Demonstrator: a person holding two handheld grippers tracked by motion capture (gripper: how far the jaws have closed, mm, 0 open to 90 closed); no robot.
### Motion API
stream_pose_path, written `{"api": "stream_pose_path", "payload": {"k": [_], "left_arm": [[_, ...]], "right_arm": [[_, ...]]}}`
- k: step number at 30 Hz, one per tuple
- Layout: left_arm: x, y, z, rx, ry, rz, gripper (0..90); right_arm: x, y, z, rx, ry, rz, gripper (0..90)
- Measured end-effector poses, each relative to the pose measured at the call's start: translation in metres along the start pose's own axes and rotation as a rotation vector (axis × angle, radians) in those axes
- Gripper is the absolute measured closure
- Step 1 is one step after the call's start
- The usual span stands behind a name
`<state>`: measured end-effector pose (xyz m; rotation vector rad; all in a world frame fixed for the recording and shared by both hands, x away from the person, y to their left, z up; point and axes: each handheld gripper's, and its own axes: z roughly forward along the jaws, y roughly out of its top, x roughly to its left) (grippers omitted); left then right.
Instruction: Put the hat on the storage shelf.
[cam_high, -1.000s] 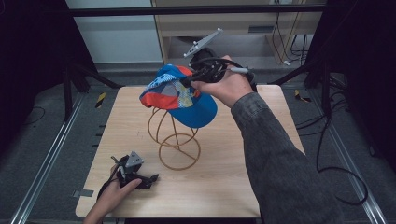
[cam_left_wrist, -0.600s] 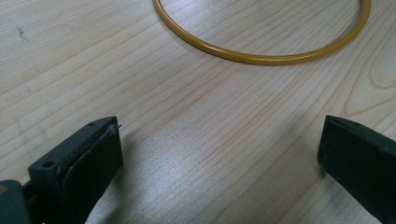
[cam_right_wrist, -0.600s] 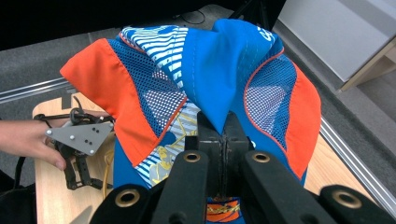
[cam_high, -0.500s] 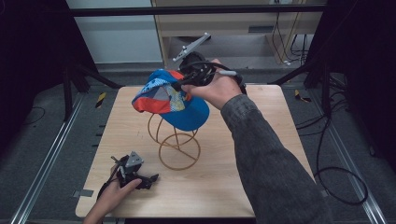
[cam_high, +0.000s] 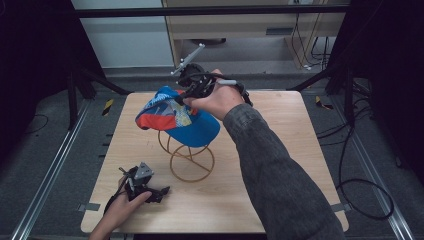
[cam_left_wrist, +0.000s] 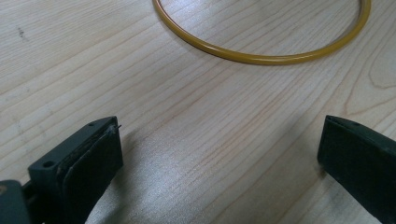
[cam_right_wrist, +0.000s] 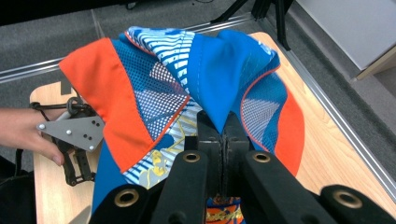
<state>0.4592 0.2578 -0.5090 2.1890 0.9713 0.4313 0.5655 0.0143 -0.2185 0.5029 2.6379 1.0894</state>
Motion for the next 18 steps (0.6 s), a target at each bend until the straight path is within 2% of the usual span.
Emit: {"api": "stream_pose_path", "payload": {"k": [10,18], "left_arm": [[0.000,0.000,0.000,-0.003,-0.001,-0.002,0.0],[0.000,0.000,0.000,-0.003,0.000,-0.001,0.0]], "right_arm": [[0.005,0.000,0.013,0.032,0.009,-0.016,89.0],[0.005,-0.003,0.015,0.034,0.015,-0.016,88.7]]}}
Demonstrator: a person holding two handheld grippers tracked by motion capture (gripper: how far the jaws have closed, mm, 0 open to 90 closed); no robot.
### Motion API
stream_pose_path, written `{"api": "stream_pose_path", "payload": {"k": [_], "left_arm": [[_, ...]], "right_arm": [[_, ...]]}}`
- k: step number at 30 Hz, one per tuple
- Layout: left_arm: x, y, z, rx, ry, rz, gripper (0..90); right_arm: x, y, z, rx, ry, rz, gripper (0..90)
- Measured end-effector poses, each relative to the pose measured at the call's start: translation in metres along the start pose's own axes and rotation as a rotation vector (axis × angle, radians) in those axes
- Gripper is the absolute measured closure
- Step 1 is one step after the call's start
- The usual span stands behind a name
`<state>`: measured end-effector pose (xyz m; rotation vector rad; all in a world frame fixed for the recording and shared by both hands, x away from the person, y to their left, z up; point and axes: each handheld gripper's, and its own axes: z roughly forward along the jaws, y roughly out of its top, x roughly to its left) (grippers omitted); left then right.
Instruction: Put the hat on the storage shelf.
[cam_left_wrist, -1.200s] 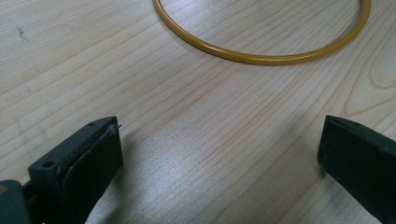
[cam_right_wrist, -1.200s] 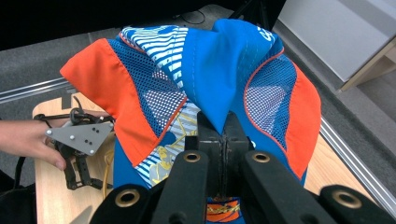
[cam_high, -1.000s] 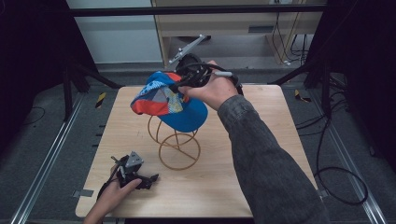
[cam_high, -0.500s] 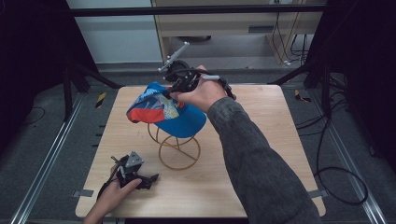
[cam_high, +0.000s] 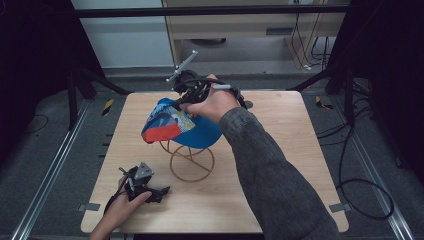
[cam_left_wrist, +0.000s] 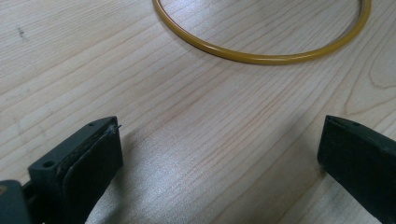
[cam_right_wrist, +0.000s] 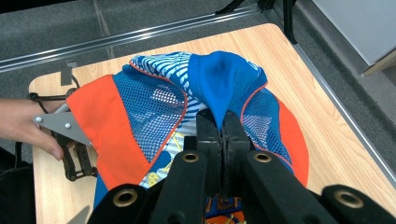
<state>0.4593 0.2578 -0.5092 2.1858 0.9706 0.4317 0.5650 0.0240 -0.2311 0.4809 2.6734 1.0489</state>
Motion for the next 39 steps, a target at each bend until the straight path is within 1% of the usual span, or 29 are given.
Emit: {"api": "stream_pose_path", "payload": {"k": [9,17,18,19,22,23,24,25,26,29,32,39], "left_arm": [[0.000,0.000,0.000,0.000,0.001,0.000,0.0],[0.000,0.000,0.000,0.000,0.002,0.000,0.0],[0.000,0.000,0.000,-0.001,0.002,0.000,0.0],[0.000,0.000,0.000,-0.001,0.002,0.000,0.0],[0.000,0.000,0.000,0.000,0.002,0.000,0.0],[0.000,0.000,0.000,0.000,0.002,0.000,0.0],[0.000,0.000,0.000,0.000,0.002,0.000,0.0],[0.000,0.000,0.000,0.000,0.002,0.000,0.0],[0.000,0.000,0.000,0.000,0.002,0.000,0.0],[0.000,0.000,0.000,0.000,0.002,0.000,0.0],[0.000,0.000,0.000,0.000,0.001,0.000,0.0],[0.000,0.000,0.000,0.000,0.001,0.000,0.0]], "right_arm": [[0.000,-0.004,0.000,0.002,0.002,0.005,85.9],[0.001,-0.006,-0.002,-0.010,0.009,0.014,81.7],[0.002,-0.006,-0.003,-0.015,0.017,0.018,77.2],[0.002,-0.006,-0.003,-0.015,0.017,0.018,77.2],[0.002,-0.008,-0.006,-0.026,0.017,0.030,70.5],[0.002,-0.008,-0.006,-0.026,0.017,0.030,70.5],[0.002,-0.009,-0.007,-0.027,0.009,0.034,65.9],[0.002,-0.009,-0.007,-0.027,0.009,0.034,65.9],[0.002,-0.010,-0.008,-0.037,0.005,0.042,62.9],[0.002,-0.010,-0.010,-0.043,0.007,0.050,60.3],[0.003,-0.012,-0.011,-0.047,0.004,0.053,54.8],[0.004,-0.015,-0.012,-0.053,-0.002,0.059,48.6]]}}
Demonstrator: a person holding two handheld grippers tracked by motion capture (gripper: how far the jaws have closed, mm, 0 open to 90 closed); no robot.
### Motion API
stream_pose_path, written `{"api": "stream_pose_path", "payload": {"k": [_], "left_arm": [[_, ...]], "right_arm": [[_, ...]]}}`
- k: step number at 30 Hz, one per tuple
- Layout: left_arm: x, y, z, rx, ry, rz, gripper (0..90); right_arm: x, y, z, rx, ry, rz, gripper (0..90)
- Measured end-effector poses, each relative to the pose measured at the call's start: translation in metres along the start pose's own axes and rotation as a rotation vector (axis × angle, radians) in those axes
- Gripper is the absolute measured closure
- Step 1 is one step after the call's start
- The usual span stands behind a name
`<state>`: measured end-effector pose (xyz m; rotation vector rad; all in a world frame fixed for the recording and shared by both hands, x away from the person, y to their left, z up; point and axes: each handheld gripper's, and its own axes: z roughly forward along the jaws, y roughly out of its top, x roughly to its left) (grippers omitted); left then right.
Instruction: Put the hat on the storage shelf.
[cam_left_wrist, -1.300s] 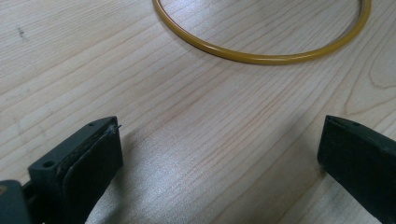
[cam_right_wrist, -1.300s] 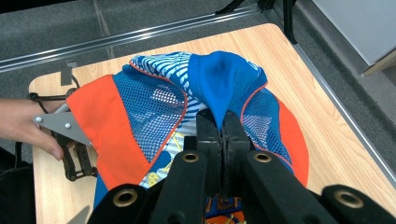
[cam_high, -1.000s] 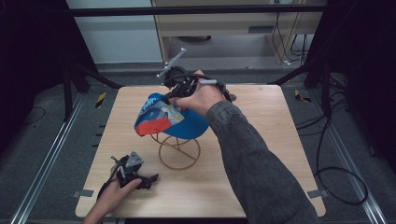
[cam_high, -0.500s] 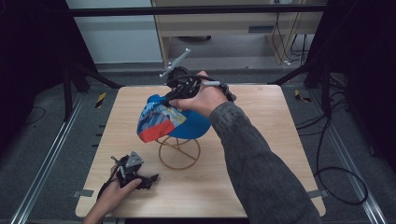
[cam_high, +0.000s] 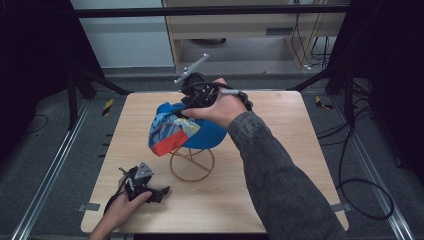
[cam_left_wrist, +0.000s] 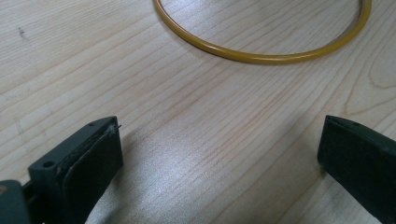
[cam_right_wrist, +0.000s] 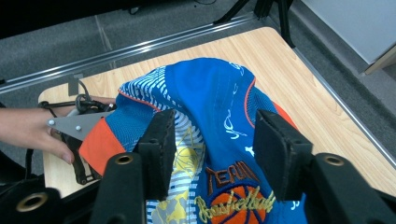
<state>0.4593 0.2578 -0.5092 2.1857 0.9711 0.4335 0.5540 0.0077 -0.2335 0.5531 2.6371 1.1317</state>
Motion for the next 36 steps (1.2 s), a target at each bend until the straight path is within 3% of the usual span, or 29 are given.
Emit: {"api": "stream_pose_path", "payload": {"k": [26,36], "left_arm": [[0.000,0.000,0.000,0.000,-0.001,0.001,0.0],[0.000,0.000,0.000,0.001,-0.002,-0.002,0.0]], "right_arm": [[0.002,-0.017,-0.017,-0.061,-0.049,0.053,23.8],[0.000,-0.030,-0.027,-0.094,-0.101,0.091,10.0]]}}
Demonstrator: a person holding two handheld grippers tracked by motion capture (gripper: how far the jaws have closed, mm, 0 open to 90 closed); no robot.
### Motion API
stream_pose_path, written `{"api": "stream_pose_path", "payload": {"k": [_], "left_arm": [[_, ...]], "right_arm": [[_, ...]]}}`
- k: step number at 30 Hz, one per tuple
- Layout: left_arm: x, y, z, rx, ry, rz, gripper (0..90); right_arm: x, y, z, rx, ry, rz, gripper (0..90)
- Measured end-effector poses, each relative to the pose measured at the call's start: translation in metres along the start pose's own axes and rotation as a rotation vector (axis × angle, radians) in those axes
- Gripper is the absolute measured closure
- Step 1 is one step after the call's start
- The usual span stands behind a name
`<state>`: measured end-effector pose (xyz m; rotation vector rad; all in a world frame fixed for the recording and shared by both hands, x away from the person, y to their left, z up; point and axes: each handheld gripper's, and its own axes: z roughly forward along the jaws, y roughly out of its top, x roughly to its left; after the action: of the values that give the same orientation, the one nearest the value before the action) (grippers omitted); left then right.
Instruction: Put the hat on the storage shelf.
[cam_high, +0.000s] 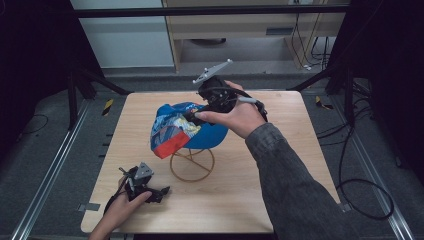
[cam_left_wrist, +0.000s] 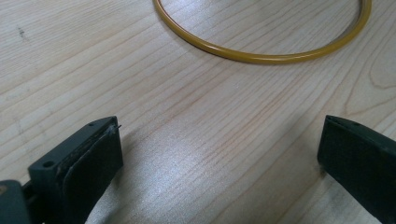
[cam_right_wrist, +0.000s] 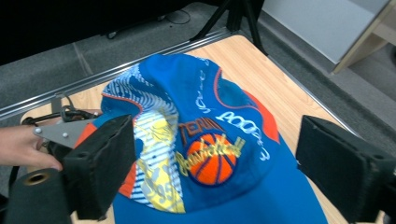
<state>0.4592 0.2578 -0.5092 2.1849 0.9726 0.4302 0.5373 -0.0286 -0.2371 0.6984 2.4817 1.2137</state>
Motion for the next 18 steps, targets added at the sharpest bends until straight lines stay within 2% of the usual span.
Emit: {"api": "stream_pose_path", "payload": {"k": [7,18], "left_arm": [[0.000,0.000,0.000,0.003,0.000,0.005,0.0],[0.000,0.000,0.000,0.003,0.001,0.006,0.0]], "right_arm": [[-0.009,-0.012,-0.014,-0.043,-0.026,0.018,6.8],[-0.021,-0.031,-0.034,-0.070,-0.053,0.052,6.3]]}}
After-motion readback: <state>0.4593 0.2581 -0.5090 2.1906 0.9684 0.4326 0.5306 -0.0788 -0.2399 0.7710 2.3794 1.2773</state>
